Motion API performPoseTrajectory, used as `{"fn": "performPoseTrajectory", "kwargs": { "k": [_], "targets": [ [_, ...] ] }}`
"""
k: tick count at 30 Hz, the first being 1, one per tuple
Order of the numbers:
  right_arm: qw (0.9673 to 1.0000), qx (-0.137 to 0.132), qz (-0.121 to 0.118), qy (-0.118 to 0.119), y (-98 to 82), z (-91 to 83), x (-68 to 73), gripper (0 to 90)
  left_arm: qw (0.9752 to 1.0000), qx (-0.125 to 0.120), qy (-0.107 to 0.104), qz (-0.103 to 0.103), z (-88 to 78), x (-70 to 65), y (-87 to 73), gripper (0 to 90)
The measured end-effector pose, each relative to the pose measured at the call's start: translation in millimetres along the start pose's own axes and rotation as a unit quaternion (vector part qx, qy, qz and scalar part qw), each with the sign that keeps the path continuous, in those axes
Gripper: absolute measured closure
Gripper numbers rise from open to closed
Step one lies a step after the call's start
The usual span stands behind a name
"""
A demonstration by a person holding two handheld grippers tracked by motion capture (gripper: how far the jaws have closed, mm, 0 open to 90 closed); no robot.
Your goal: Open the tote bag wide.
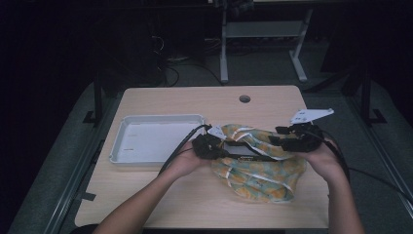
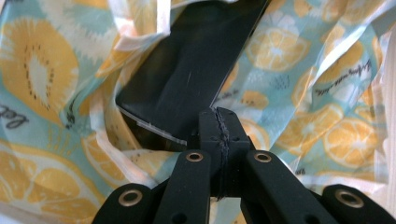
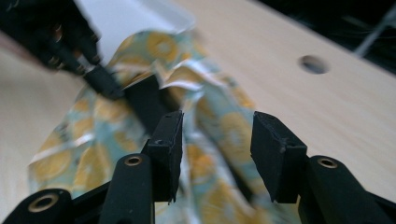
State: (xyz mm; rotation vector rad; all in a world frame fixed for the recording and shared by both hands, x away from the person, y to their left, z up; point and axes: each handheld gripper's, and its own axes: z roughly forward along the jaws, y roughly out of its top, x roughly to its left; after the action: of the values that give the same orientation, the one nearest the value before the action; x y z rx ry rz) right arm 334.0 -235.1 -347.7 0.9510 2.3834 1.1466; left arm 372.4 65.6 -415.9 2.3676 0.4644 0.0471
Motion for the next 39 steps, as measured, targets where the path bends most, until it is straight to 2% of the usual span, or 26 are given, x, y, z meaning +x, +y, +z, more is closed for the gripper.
{"fn": "performPoseTrajectory", "kwargs": {
  "k": [2,4,6,9,11,13,16,22,25,28,34,39],
  "targets": [
    [0.9993,0.029,-0.013,0.018,0.0,14.1,5.8,52.4,1.0000,0.007,-0.001,-0.004,1.0,1.4,-3.2,89.7],
    [0.9982,0.052,-0.022,0.021,-3.2,29.0,7.5,52.3,0.9999,0.013,-0.003,-0.002,2.3,2.5,-6.1,89.7],
    [0.9970,0.069,-0.019,0.031,-7.2,40.6,7.6,52.1,0.9999,0.014,-0.003,-0.001,3.2,1.6,-7.7,89.7],
    [0.9953,0.091,-0.024,0.025,-10.9,54.0,7.9,55.8,0.9999,0.013,-0.003,0.000,3.4,1.8,-8.0,89.7],
    [0.9942,0.102,-0.027,0.022,-12.6,60.4,6.2,71.8,0.9999,0.013,-0.002,0.000,3.7,2.4,-8.3,89.7],
    [0.9937,0.107,-0.030,0.013,-13.1,64.4,2.7,82.2,0.9999,0.013,-0.002,-0.002,4.2,2.6,-9.1,89.7],
    [0.9947,0.100,-0.026,0.002,-11.1,66.9,-6.6,88.5,0.9998,0.020,-0.002,0.002,4.2,4.7,-9.6,89.7],
    [0.9947,0.100,-0.003,-0.022,-2.6,77.1,-35.2,89.5,0.9995,0.030,-0.001,0.004,5.9,5.7,-11.1,89.8],
    [0.9930,0.114,0.011,-0.027,-1.0,83.9,-47.3,89.5,0.9995,0.032,-0.003,-0.004,7.2,5.7,-12.6,89.8],
    [0.9932,0.110,0.030,-0.024,-3.3,91.7,-57.7,89.5,0.9993,0.037,-0.004,-0.004,8.9,6.5,-13.9,89.8],
    [0.9889,0.136,0.055,-0.025,-15.4,114.2,-72.1,89.5,0.9987,0.051,-0.005,-0.003,13.6,6.7,-15.8,89.8],
    [0.9847,0.159,0.069,-0.019,-21.7,131.4,-75.9,89.6,0.9980,0.063,0.000,-0.004,16.4,8.0,-17.7,89.9]
  ]
}}
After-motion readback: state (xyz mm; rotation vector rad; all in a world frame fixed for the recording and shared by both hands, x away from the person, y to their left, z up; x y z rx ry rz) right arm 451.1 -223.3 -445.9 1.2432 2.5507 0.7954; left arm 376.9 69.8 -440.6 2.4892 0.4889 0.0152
